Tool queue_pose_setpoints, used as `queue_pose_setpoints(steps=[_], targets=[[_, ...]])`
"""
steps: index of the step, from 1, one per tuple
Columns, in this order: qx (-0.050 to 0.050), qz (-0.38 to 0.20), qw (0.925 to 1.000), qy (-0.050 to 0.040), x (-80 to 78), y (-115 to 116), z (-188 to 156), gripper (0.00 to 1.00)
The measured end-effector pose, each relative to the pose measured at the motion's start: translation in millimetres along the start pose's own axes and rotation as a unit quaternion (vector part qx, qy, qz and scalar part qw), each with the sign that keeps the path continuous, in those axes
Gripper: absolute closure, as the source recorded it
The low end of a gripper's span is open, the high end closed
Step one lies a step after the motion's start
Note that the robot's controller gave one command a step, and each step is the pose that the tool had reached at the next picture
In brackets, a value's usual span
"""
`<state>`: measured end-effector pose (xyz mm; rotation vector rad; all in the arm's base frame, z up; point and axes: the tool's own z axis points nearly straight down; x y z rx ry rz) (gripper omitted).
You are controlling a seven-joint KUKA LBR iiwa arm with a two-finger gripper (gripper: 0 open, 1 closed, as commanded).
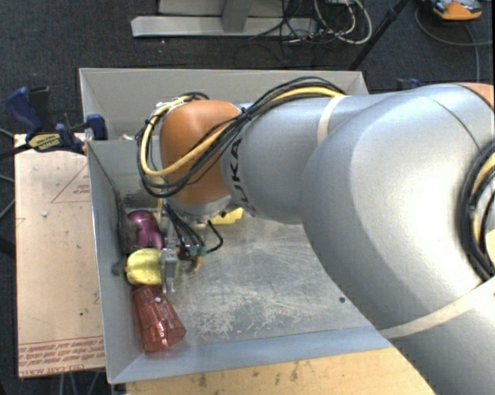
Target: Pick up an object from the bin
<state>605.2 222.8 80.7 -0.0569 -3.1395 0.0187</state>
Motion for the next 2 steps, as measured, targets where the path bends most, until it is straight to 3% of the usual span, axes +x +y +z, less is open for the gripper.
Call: queue_pose_setpoints(steps=[1, 2], targets=[[-0.001, 0.001, 1.0, 0.0, 0.4, -1.1, -1.5, 1.0], [-0.001, 0.001, 1.0, 0.0, 0.4, -1.1, -1.5, 1.0]])
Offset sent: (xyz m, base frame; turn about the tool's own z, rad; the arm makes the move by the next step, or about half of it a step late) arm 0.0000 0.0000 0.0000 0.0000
